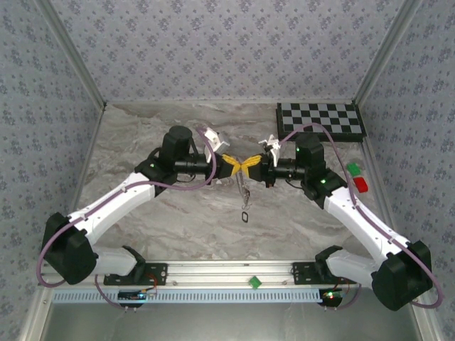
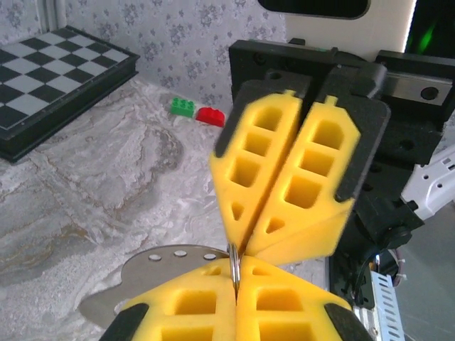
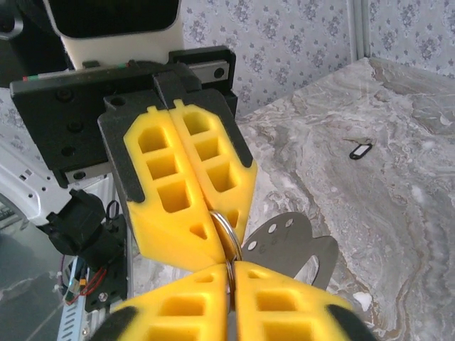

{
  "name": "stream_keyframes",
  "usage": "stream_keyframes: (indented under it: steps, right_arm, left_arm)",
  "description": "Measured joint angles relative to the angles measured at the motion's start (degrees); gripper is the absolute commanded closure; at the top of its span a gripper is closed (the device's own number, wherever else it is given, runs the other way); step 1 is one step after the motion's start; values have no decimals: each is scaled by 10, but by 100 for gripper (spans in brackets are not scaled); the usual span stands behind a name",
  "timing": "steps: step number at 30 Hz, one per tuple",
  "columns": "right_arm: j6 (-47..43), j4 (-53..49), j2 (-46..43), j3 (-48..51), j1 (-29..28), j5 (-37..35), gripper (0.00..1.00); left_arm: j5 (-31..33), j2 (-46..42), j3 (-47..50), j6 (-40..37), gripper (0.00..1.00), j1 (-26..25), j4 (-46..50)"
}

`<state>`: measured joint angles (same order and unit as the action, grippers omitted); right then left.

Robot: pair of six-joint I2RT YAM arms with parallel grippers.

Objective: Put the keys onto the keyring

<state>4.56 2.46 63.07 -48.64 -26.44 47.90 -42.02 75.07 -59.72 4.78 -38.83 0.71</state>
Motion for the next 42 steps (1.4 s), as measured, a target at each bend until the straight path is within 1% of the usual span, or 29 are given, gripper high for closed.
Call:
stream_keyframes:
  steps: [2,5,8,11,14,18,21,23,25,28,30,34,42]
  right_arm:
    - [13,15,-7,4,-1,-14,50]
    - [26,37,-31,23,-1,-43,47]
    - [34,49,-53,47,-8,-77,47]
    - [34,53,-70,73,-28,-116,48]
    - [32,56,-72,92,-56,-154,50]
    - [22,56,-58,97,-90,-199,53]
    - [14,59,-44,98,-106,-224,60]
    - [7,62,-37,97,-114,-241,70]
    - [1,63,-36,98,-120,-255,75]
    - [-6,68,-36,98,-127,-270,87]
    - [-11,70,-37,98,-129,-278,92]
    - [-16,69,-39,98,-136,-290,100]
    - [-16,50,-39,97,-150,-315,100]
  left_arm:
    - [14,-2,16,11,100,-3,-21]
    - [47,-8,40,24,100,-7,-44]
    - [81,-22,59,33,100,-8,-66]
    - [113,-37,65,39,100,-13,-85]
    - [146,-49,65,38,100,-32,-102]
    - [175,-60,65,34,100,-55,-110]
    - [186,-64,65,32,100,-59,-110]
    - [194,-64,65,32,100,-60,-110]
    - [200,-65,65,32,100,-60,-110]
    - [212,-71,66,32,100,-62,-109]
    - [221,-74,67,32,100,-65,-109]
    - [237,-75,69,32,100,-72,-111]
    - [296,-75,80,9,100,-96,-115]
